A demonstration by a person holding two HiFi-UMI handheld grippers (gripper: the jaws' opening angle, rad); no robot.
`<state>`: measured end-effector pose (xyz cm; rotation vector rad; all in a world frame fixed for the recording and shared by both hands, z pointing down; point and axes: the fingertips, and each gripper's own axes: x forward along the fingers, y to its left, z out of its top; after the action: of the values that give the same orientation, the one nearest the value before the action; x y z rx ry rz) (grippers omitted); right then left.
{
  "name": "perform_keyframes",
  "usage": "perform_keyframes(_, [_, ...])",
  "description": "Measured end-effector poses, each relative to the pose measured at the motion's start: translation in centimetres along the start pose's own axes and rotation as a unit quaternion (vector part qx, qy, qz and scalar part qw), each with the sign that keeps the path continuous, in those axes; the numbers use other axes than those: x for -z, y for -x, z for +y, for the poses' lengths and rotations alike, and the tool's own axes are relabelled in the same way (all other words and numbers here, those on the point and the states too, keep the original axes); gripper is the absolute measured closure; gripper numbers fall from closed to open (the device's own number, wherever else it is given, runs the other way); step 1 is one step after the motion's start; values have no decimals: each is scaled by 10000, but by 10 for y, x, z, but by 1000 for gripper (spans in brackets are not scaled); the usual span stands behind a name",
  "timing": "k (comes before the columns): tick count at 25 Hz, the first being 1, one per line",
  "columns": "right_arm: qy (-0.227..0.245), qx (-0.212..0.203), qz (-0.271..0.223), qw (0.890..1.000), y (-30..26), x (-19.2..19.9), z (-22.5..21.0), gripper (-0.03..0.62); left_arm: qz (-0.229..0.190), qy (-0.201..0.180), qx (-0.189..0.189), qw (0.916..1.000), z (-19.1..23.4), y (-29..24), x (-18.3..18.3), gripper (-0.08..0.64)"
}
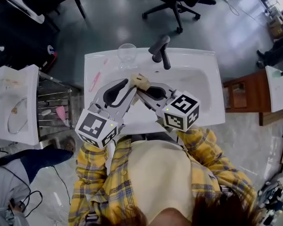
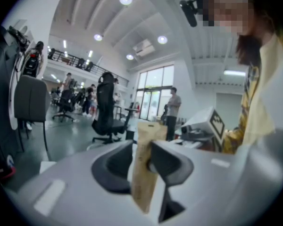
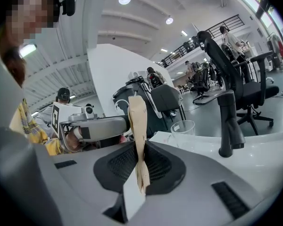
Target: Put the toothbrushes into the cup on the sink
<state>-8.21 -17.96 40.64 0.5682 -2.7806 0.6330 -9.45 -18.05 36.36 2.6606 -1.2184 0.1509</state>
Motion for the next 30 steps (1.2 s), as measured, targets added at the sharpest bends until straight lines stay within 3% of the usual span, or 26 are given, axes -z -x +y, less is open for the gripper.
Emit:
perform_keyframes(9, [21,-140,83,9999,0,1,-1,548,-68,-114,-29,9999,-5,-9,-4,440])
perform_keyframes(13, [79,-201,148,9997,1,2,-2,548,-93,-83,58,9999,-8,-13,-6,403])
perform_keyframes(30, [85,-393,93,9991,10,2,11,548,-234,-205,-151,9994,-18,-6,-9,437])
